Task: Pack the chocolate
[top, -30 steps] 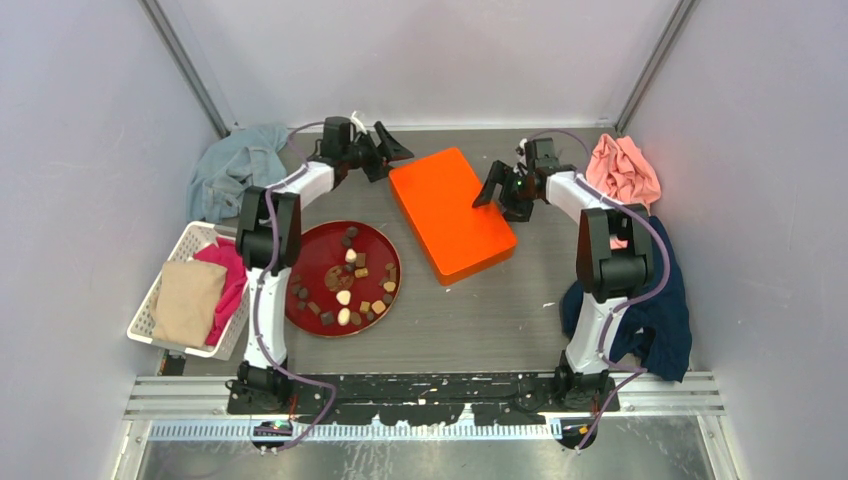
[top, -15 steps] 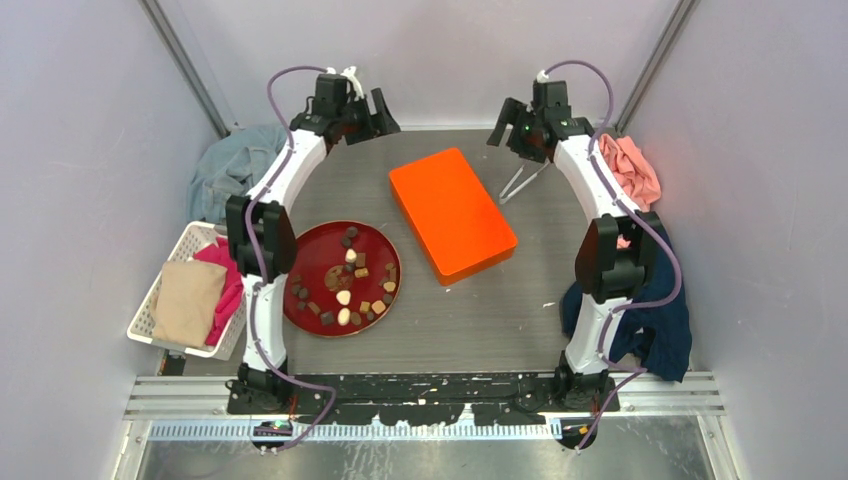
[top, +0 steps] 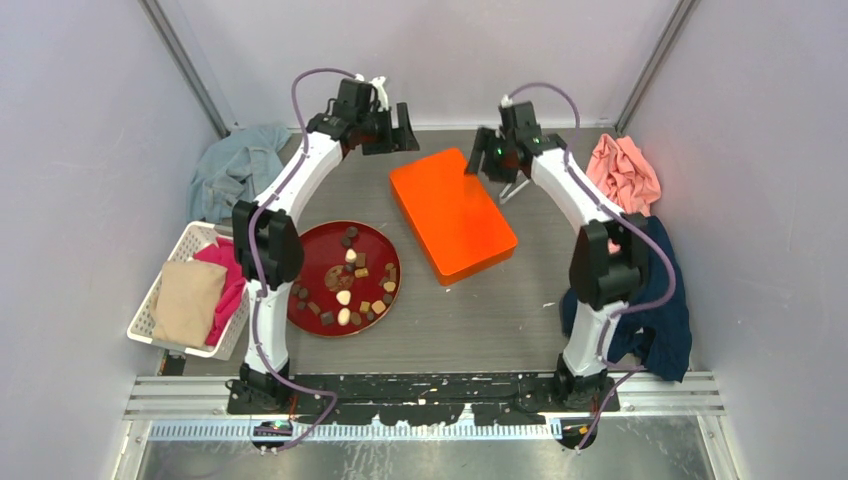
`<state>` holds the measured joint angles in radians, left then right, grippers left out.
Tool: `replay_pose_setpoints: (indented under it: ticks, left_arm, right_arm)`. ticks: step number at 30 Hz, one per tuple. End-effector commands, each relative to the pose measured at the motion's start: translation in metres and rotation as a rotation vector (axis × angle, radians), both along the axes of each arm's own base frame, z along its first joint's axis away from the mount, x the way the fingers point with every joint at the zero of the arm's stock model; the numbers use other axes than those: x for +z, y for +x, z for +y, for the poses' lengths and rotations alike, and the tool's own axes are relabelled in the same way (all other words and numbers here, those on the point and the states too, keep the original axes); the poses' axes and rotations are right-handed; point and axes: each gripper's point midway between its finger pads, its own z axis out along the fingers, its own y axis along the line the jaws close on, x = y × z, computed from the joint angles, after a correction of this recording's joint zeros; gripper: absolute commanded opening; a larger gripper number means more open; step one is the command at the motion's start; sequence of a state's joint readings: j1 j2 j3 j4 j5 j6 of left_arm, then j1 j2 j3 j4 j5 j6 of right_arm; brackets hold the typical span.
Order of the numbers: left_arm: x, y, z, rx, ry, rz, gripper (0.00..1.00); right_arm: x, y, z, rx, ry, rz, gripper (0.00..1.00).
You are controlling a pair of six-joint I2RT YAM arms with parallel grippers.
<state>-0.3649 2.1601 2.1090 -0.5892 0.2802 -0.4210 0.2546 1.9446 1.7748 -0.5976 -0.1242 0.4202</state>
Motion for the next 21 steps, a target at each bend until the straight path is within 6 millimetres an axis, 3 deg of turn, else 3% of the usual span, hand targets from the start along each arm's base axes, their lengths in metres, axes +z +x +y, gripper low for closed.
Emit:
replay_pose_setpoints:
  ticks: [1, 6, 9, 13, 17, 21]
  left_arm:
    - [0.041, 0.006, -0.004, -0.018, -0.024, -0.089, 0.8]
    - [0.039, 0.003, -0.013, -0.037, -0.028, -0.08, 0.8]
    - [0.037, 0.003, -0.016, -0.04, -0.033, -0.076, 0.8]
    - [0.035, 0.002, -0.02, -0.049, -0.036, -0.072, 0.8]
    - [0.035, 0.0, -0.02, -0.053, -0.028, -0.072, 0.8]
    - [0.034, -0.002, -0.019, -0.055, -0.019, -0.072, 0.8]
  right_arm:
    - [0.034, -0.074, -0.013, 0.039, 0.017, -0.066, 0.68]
    - [-0.021, -0.184, -0.023, 0.098, -0.104, 0.048, 0.68]
    - [-0.034, -0.219, -0.023, 0.122, -0.121, 0.087, 0.67]
    - [-0.066, -0.238, -0.021, 0.155, -0.141, 0.166, 0.58]
    - [-0.093, -0.24, -0.022, 0.161, -0.169, 0.219, 0.44]
    - [-0.11, -0.235, -0.021, 0.159, -0.182, 0.23, 0.4]
